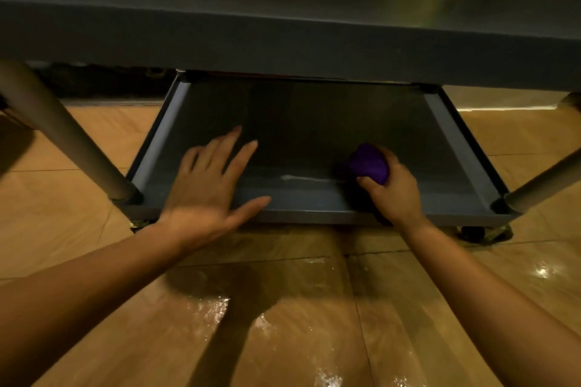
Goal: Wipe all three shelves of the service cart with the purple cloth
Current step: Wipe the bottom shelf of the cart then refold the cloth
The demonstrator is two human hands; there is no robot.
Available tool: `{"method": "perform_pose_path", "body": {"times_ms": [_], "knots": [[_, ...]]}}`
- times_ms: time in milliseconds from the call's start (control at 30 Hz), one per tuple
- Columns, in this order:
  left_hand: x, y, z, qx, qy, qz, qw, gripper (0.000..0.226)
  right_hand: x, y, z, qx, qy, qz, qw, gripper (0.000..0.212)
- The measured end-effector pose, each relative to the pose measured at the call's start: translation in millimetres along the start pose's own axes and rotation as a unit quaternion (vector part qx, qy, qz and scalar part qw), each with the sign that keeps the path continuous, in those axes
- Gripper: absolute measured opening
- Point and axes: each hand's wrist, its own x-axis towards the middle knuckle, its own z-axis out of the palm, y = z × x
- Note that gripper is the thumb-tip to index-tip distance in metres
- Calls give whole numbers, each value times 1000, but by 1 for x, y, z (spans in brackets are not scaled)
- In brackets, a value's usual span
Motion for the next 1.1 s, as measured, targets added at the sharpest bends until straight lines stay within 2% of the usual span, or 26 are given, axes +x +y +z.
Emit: {"method": "perform_pose_path", "body": {"times_ms": [100, 233, 300, 367, 467, 600, 800, 900, 1000, 1100], "knots": [[2, 12, -30, 9, 36, -5, 999, 86, 7, -9, 6, -15, 6, 9, 1000, 73], [-15, 19, -42, -8, 105, 49, 993, 84, 14, -14, -2, -30, 10, 3, 999, 72], [-19, 9, -41, -2, 112, 56, 992, 83, 12, -11, -11, -32, 16, 9, 999, 71], [-20, -7, -34, 19, 64, 30, 997, 82, 10, -8, -20, -35, 24, 10, 999, 70], [-19, -39, -7, 71, -25, -50, 996, 85, 14, 1, -33, -39, 57, 27, 997, 69], [-17, -62, 33, 76, -56, -137, 986, 89, 27, 21, -47, -81, 97, 39, 991, 67], [-5, -43, 80, -17, -100, -120, 988, 91, 18, 41, -24, -229, 18, 37, 972, 65], [-11, -50, 88, 5, -131, -116, 985, 96, 16, 50, -17, -288, 2, 46, 957, 63], [-21, -70, 84, 16, -130, -126, 983, 99, 27, 57, -24, -258, 57, 10, 964, 60], [-28, -89, 81, 28, -142, -120, 982, 99, 45, 72, -34, -251, 115, 37, 961, 58]]}}
